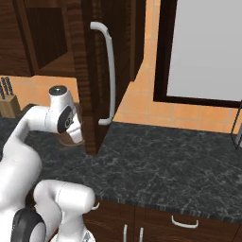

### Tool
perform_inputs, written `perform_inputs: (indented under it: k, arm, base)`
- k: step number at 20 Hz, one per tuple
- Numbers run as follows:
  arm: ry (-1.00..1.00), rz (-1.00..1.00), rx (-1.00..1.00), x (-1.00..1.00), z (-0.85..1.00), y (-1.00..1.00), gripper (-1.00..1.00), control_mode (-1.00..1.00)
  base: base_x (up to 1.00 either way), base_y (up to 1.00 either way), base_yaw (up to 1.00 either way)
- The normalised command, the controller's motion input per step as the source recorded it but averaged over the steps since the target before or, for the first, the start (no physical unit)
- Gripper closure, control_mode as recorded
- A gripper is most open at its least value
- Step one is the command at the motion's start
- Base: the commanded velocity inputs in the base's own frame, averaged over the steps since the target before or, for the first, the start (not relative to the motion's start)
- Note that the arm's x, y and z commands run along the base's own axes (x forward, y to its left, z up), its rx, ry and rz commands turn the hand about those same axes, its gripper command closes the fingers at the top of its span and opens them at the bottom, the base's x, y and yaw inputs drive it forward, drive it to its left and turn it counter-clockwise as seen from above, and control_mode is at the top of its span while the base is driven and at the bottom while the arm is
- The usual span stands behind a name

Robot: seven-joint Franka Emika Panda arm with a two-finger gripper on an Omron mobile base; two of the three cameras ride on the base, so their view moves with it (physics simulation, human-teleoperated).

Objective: Open the cabinet, pick up the bread from the cabinet and place it in the basket. Then move the basket to the dining counter.

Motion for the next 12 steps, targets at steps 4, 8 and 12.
perform_inputs:
  k: [4, 8, 12]
  arm:
    - [-0.01, 0.0, -0.08, -0.92, 0.55, 0.0, 1.0, -1.0]
    - [0.0, -0.02, -0.09, -0.78, 0.78, -0.18, 1.0, -1.0]
    - [0.0, -0.04, -0.05, -0.7, 0.86, -0.31, 1.0, -1.0]
  base:
    - [0.0, 0.0, 0.0]
    - [0.0, 0.0, 0.0]
    - [0.0, 0.0, 0.0]
